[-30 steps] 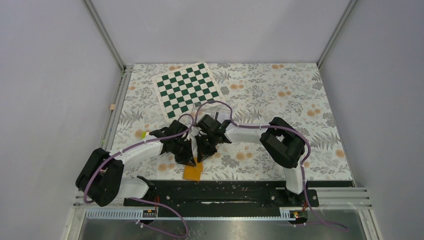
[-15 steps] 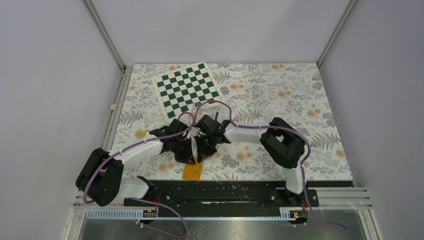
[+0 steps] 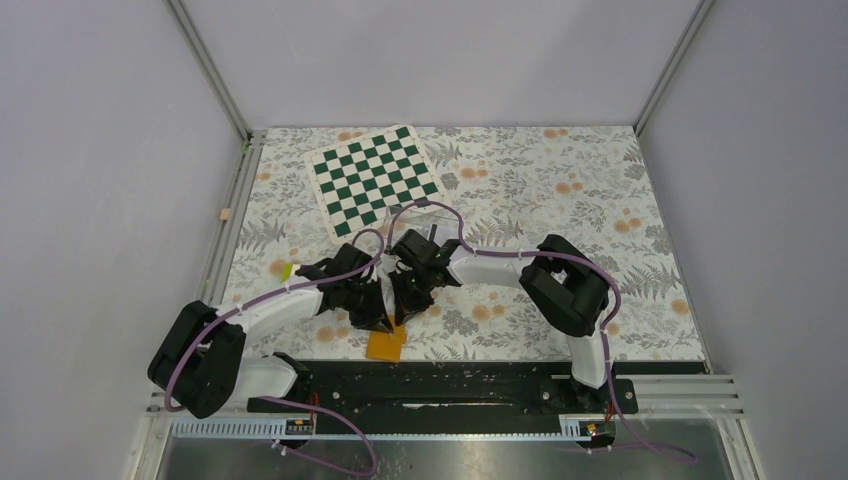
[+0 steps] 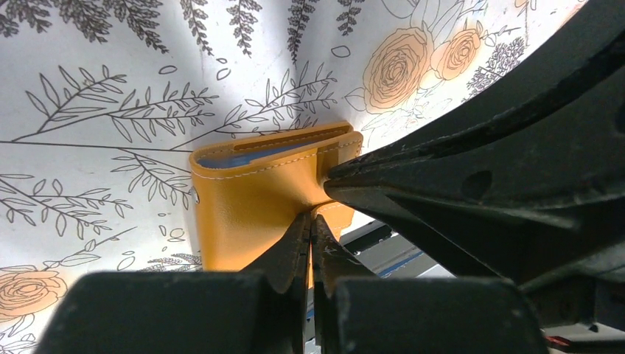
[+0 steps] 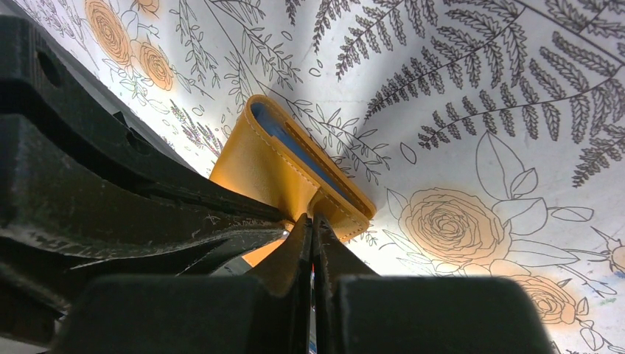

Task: Put the credit cards into the card holder
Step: Close the card holder at the center of the board.

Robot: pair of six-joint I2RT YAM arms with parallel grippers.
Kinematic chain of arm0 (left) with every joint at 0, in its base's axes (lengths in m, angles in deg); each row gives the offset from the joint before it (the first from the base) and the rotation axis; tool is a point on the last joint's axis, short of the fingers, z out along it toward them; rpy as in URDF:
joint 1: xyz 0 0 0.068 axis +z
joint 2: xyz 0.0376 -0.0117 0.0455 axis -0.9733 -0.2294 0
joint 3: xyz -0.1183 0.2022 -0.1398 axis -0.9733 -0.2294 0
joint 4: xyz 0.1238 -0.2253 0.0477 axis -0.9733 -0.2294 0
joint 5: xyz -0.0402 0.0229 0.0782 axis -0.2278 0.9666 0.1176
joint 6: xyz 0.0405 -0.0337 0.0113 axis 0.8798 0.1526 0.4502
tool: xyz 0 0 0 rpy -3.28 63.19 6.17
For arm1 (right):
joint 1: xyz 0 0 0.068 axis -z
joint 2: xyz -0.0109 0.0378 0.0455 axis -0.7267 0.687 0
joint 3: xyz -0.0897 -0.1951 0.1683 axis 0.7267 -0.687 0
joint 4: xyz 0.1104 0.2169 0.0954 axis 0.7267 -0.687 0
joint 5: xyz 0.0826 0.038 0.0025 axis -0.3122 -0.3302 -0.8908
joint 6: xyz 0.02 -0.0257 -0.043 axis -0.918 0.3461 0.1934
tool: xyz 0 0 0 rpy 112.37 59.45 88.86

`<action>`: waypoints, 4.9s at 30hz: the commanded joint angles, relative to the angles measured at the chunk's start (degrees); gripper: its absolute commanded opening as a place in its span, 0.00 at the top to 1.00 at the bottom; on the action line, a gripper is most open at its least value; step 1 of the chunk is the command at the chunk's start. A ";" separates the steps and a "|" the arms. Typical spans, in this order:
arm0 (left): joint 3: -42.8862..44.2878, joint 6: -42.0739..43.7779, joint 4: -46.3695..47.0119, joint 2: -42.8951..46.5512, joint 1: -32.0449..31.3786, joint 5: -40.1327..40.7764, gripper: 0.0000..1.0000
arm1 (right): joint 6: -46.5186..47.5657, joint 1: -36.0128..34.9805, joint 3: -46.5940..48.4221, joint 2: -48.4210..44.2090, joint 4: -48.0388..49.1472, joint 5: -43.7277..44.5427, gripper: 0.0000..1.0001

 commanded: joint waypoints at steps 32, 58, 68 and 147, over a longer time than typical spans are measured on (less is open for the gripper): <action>0.94 1.48 -7.68 -0.67 -2.65 9.72 1.00 | -2.19 -0.90 -3.31 -3.88 0.06 -2.31 0.95; 0.78 1.46 -7.67 -0.55 -2.89 10.10 1.00 | -6.35 -2.10 -10.55 -5.42 19.34 -6.25 1.00; 0.66 1.29 -7.48 -0.53 -2.99 9.78 1.00 | -4.56 -3.68 -11.35 -4.07 14.84 -2.93 1.00; -1.80 -2.86 -5.49 7.28 -3.04 8.85 0.84 | -5.30 -4.77 -9.58 -3.26 7.24 6.74 1.00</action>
